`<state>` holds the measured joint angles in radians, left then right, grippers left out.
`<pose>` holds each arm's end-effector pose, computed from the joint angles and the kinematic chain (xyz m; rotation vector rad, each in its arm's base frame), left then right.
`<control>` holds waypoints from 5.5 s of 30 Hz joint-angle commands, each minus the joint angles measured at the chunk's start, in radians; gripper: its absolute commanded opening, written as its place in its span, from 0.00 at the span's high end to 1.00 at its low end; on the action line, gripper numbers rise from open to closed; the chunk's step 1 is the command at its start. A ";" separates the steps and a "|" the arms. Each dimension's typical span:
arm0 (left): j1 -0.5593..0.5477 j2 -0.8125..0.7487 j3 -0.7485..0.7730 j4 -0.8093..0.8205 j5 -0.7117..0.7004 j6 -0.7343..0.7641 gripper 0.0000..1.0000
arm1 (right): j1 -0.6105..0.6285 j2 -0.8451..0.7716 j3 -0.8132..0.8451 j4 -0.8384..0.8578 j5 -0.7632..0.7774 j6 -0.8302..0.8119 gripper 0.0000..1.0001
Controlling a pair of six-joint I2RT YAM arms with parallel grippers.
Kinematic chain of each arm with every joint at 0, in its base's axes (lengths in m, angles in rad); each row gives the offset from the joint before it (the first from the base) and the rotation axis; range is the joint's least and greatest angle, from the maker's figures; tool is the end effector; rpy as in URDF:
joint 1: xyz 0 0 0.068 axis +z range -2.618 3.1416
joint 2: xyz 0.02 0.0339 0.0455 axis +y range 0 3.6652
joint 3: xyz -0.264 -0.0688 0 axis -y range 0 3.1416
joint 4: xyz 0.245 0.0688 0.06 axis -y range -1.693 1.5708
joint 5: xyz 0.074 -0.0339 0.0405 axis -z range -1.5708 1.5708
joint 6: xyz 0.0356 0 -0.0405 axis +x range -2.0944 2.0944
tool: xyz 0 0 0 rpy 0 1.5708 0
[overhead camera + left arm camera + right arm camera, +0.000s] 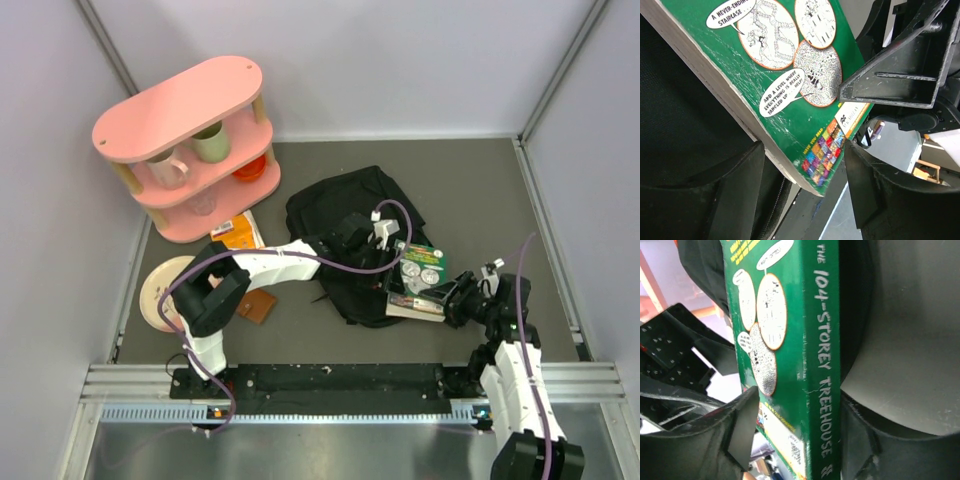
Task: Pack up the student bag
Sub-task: Pick up the book from the center of the board.
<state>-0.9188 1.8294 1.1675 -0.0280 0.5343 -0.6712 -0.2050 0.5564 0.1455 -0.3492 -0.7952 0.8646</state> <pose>0.2273 -0.3276 0.1989 0.6421 2.4929 -1.3484 0.1188 0.0013 0.1419 0.8272 2.2211 1.2510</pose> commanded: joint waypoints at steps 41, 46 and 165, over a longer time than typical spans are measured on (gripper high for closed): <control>0.153 -0.263 -0.193 0.864 0.125 -0.367 0.13 | 0.009 -0.139 0.290 0.596 -0.391 0.436 1.00; 0.164 -0.248 -0.206 1.025 0.177 -0.421 0.16 | 0.009 -0.105 0.258 0.598 -0.424 0.409 1.00; 0.241 -0.690 -0.540 0.791 -0.540 -0.553 1.00 | 0.570 0.164 0.178 0.837 0.303 0.433 0.01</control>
<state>-0.6750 1.1595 0.6125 0.6022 -0.0341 -1.1812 0.3183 0.6777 0.2947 0.3202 -0.5785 1.2556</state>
